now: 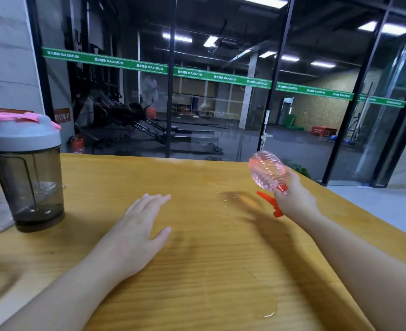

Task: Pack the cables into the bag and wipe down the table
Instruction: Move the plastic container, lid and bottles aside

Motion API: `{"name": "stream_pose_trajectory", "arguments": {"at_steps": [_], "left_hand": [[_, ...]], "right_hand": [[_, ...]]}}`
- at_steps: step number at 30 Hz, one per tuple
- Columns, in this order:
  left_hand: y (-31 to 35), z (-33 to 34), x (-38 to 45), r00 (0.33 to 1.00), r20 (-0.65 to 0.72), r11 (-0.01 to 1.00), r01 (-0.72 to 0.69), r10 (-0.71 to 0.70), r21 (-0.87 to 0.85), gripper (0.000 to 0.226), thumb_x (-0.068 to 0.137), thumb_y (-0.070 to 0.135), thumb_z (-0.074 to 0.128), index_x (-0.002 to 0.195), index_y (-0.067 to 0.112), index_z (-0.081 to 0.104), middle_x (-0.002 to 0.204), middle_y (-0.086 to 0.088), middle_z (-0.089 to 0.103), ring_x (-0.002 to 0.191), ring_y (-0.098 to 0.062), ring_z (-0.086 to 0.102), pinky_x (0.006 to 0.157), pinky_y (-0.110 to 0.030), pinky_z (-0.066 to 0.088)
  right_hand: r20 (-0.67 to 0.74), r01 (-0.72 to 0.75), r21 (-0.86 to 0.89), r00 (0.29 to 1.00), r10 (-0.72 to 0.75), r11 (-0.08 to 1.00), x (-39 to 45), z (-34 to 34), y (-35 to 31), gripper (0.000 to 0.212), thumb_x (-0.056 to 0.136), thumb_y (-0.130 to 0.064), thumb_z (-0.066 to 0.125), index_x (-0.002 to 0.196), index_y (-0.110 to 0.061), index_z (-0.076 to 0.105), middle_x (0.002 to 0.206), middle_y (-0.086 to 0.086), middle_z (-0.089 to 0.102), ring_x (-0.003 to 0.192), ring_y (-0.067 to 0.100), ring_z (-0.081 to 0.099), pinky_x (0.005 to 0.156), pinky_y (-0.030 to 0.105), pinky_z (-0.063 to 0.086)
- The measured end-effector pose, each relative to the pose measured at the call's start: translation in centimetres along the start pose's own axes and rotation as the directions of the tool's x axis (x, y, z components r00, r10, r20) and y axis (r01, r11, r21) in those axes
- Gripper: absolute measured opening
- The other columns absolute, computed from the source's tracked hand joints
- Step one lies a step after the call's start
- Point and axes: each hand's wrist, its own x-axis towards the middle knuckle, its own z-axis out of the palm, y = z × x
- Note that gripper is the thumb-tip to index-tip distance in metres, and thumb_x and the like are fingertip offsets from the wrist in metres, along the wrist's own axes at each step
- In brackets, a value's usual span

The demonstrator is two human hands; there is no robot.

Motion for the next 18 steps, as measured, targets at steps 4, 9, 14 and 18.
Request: {"name": "stream_pose_trajectory", "arguments": {"at_steps": [4,9,14,18], "left_hand": [[-0.4,-0.3,-0.1,0.999,-0.026,1.0,0.018,-0.018,-0.019,0.059,0.093,0.04,0.046,0.143,0.042,0.015,0.148,0.023,0.014,0.127,0.014,-0.004,0.107,-0.018,0.006],[-1.1,-0.6,0.2,0.997,-0.064,0.999,0.035,-0.037,-0.029,0.061,0.092,0.034,0.049,0.144,0.035,0.018,0.148,0.018,0.018,0.139,-0.001,0.007,0.109,-0.017,0.01],[-2.3,-0.9,0.4,0.99,-0.116,0.996,0.081,-0.084,-0.031,0.065,0.089,0.032,0.054,0.145,0.026,0.021,0.149,0.011,0.019,0.138,-0.004,0.016,0.109,-0.017,0.013],[-3.1,-1.1,0.6,0.983,-0.11,0.989,0.143,-0.146,-0.037,0.073,0.086,0.034,0.057,0.146,0.028,0.015,0.15,0.008,0.019,0.137,-0.012,0.023,0.113,-0.029,0.021]], "right_hand": [[0.169,0.017,0.237,0.984,-0.058,0.971,-1.8,2.1,-4.4,0.05,0.092,-0.025,0.052,0.137,-0.031,0.03,0.081,-0.01,0.06,0.046,0.012,0.065,0.07,0.039,0.056],[0.356,-0.068,0.521,0.923,-0.144,0.851,-4.7,4.4,-10.7,0.052,0.089,-0.015,0.058,0.136,-0.022,0.037,0.085,0.001,0.061,0.037,0.004,0.055,0.041,0.018,0.044],[0.496,-0.137,0.643,0.824,-0.273,0.754,-7.0,6.0,-16.5,0.051,0.086,-0.011,0.058,0.132,-0.029,0.046,0.087,0.003,0.067,0.051,0.005,0.054,0.038,0.012,0.033],[0.602,-0.187,0.659,0.711,-0.363,0.728,-8.2,7.4,-20.1,0.042,0.086,-0.008,0.043,0.106,-0.041,0.06,0.067,0.002,0.06,0.05,0.009,0.042,0.049,0.024,0.02]]}}
